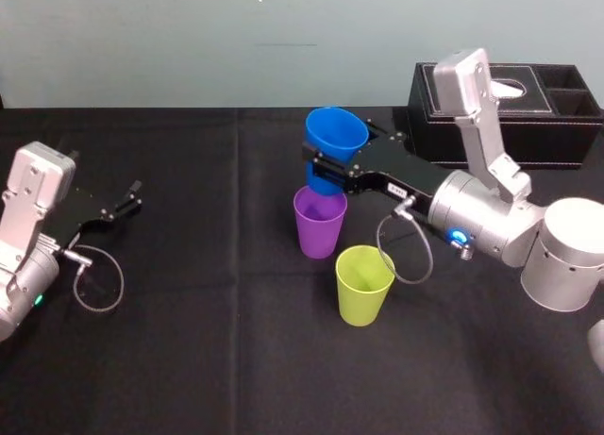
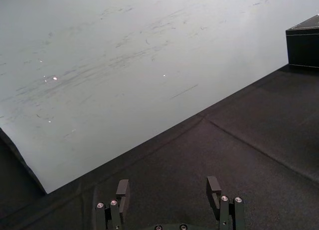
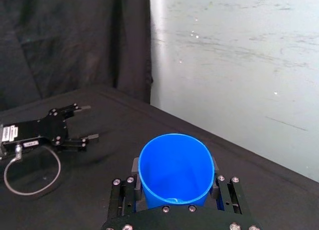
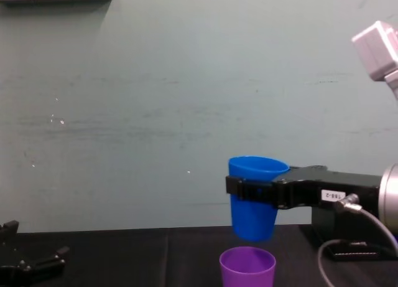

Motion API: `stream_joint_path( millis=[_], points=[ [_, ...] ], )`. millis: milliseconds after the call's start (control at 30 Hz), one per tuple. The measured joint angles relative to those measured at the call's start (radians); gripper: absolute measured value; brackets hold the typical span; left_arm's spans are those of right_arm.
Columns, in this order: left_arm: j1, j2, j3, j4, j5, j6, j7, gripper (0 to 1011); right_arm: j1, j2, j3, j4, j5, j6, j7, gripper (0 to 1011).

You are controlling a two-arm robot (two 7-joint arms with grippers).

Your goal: Stack the three plastic cups sequentially using one hand.

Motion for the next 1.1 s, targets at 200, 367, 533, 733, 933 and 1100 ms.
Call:
stream_joint_path(
  millis=[200, 367, 533, 733, 933, 1100],
  points=[
    [0.000, 0.000, 0.000, 0.000, 0.000, 0.000, 0.000, 1011, 0.004, 0.003, -0.020, 0.007, -0.009, -0.008, 0.000, 731],
    [0.000, 0.000, 0.000, 0.000, 0.000, 0.000, 0.000, 1011, 0.006, 0.006, -0.030, 0.015, -0.016, -0.013, -0.001, 731],
    [0.000, 0.000, 0.000, 0.000, 0.000, 0.000, 0.000, 1011, 0.007, 0.005, -0.038, 0.024, -0.022, -0.015, -0.003, 731],
    [0.000, 0.000, 0.000, 0.000, 0.000, 0.000, 0.000, 1011, 0.010, 0.001, -0.043, 0.035, -0.029, -0.017, -0.007, 731],
    [0.000, 0.000, 0.000, 0.000, 0.000, 0.000, 0.000, 1011, 0.012, -0.003, -0.044, 0.048, -0.032, -0.018, -0.009, 731],
    [0.000, 0.000, 0.000, 0.000, 0.000, 0.000, 0.000, 1011, 0.013, -0.005, -0.046, 0.053, -0.034, -0.018, -0.009, 731]
  ],
)
